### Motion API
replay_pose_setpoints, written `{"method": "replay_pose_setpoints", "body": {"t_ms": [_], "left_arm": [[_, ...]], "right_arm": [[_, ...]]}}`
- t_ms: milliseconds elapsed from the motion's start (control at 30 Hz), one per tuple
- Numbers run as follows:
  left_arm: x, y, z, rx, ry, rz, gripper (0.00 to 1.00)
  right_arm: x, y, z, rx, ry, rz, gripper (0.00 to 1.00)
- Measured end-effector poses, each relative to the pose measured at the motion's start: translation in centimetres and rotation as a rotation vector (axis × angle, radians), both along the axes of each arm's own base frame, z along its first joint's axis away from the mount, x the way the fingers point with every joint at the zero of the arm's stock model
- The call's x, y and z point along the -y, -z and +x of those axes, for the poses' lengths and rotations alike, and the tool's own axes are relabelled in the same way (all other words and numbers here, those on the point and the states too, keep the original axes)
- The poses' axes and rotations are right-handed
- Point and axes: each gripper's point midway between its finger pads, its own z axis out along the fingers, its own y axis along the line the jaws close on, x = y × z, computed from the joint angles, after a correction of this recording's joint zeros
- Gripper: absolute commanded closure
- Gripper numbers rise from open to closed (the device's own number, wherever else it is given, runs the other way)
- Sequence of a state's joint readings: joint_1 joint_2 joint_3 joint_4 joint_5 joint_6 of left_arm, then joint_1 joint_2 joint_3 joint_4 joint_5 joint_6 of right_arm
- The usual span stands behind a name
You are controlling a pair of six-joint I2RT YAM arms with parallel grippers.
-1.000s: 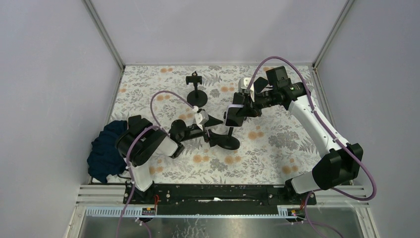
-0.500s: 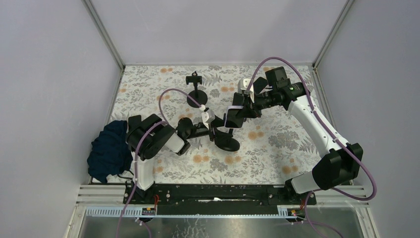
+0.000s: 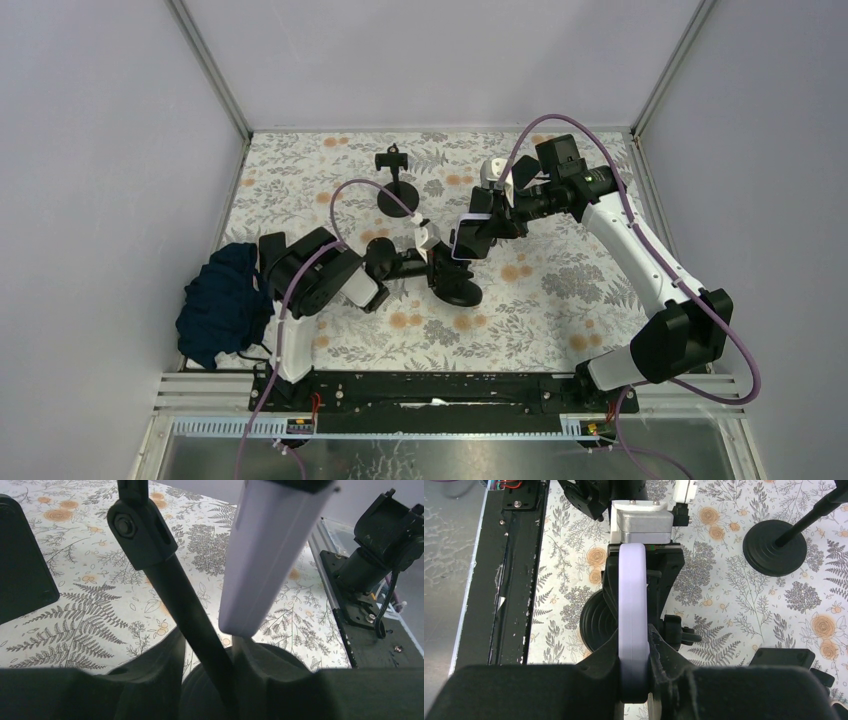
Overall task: Place the phone on the phone stand
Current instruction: Adjust the phone at the phone stand.
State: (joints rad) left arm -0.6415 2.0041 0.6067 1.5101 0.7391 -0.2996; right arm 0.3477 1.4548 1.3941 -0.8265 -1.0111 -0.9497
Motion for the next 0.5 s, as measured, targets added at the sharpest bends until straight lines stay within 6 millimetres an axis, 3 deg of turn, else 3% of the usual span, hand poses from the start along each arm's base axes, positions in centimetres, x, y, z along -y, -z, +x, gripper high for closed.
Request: {"method": "replay_pose_setpoints", "body": {"t_ms": [167, 333, 500], "left_arm": [[0.2, 0.6, 0.5, -0.045, -0.009, 0.006, 0.89], [0.1, 0.8, 0.5, -0.044, -0.009, 0.007, 0.99], [-0.6, 0.5, -0.2, -0.026, -0.012, 0.015, 1.00]], "right_arm": [[-0.1, -0.3, -0.5, -0.027, 0.001, 0.012, 1.00], [-0.3, -0.6, -0.7, -0.079, 0.030, 0.020, 1.00], [-0.5, -1.2, -0.5, -0.151, 0.082, 0.036, 0.93]]}}
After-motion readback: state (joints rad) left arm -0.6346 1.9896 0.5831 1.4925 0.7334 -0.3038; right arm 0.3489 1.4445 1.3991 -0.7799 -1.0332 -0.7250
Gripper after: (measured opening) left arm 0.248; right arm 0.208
